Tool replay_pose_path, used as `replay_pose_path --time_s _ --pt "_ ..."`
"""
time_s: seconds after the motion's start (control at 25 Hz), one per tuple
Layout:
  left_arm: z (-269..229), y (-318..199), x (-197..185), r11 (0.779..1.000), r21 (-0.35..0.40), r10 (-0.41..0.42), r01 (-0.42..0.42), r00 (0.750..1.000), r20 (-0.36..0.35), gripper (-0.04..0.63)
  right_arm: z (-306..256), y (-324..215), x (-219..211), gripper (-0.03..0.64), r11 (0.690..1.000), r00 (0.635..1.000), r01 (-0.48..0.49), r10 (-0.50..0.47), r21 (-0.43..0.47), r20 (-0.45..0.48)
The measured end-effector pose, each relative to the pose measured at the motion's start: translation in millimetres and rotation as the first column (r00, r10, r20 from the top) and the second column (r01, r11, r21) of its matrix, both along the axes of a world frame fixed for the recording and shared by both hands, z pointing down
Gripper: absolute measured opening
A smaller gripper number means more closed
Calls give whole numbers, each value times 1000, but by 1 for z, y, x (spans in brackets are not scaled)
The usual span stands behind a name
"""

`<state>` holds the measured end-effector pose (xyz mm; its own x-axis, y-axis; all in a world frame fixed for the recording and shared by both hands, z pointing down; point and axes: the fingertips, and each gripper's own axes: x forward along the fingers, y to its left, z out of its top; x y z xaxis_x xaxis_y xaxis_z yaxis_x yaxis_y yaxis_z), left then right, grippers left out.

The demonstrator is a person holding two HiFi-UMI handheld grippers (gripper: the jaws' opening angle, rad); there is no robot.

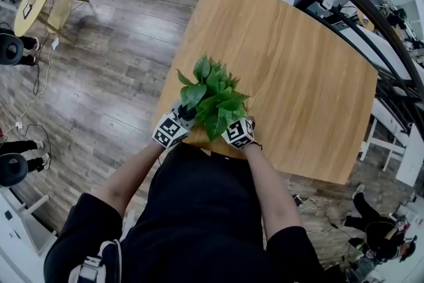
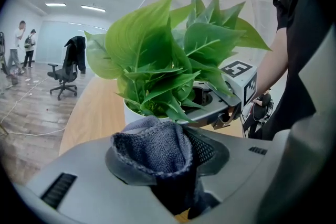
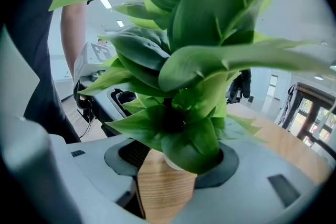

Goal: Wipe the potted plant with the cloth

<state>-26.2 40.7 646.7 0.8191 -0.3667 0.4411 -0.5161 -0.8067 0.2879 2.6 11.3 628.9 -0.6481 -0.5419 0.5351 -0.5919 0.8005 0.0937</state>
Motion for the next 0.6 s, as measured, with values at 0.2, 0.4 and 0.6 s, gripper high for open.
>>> replay_pose_path --time_s 0.2,0.4,0.6 --pt "1 -8 -9 996 -35 -79 78 997 -23 175 -10 7 7 255 1000 1000 -13 13 5 8" --pt "2 -23 -17 995 -27 -99 98 995 -17 175 6 30 21 255 998 996 -43 46 -50 70" --pt "1 -31 -18 994 -26 -108 107 994 -30 175 30 36 39 255 987 993 -105 110 -119 37"
